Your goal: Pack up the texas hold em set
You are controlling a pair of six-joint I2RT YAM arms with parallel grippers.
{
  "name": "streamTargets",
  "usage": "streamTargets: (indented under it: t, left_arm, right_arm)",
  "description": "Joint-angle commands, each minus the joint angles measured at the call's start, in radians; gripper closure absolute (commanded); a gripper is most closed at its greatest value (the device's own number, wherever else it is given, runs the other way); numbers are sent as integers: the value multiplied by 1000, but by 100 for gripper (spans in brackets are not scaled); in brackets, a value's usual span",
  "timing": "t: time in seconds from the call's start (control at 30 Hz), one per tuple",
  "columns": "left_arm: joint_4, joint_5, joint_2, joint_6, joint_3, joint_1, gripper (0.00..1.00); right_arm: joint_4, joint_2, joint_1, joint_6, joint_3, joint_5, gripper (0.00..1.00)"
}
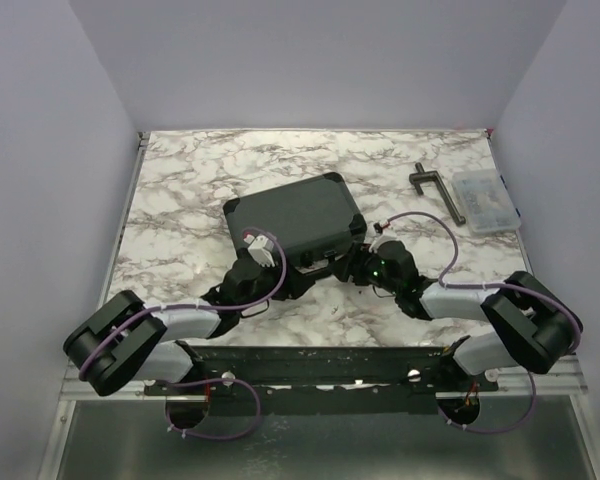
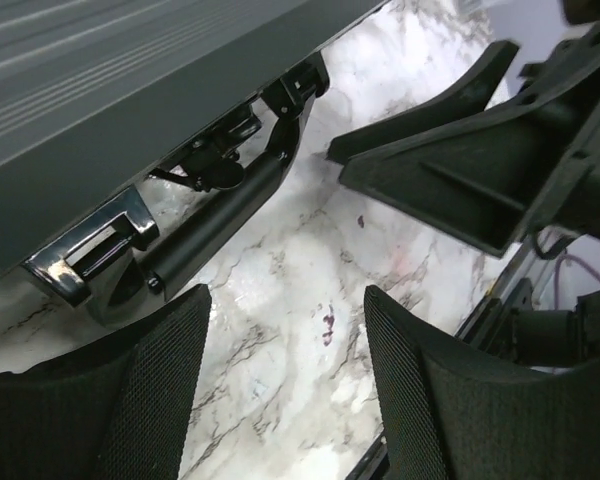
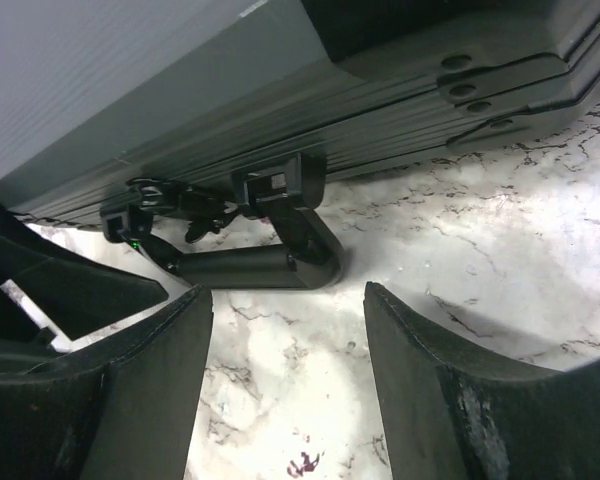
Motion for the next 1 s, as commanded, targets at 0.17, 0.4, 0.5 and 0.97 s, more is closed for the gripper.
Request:
streamTargets:
  t: [0.17,0.4,0.5,0.97]
  left_arm:
    - [-27,-142,-173,-69,-122,-52,23]
    - [-216,-230,-461,-100,-205,-77,23]
    - [-291,-246,-538,-91,-216,-80,23]
    - [-430,-275,-793,-101,-307,-81,24]
  right_arm:
    - [179,123,1,-55,-18,-27,32]
    - [405,320,1,-31,-11,-75,32]
    - [527,401,1,2,-12,-107,37]
    - [454,191,5,68,53,-191,99]
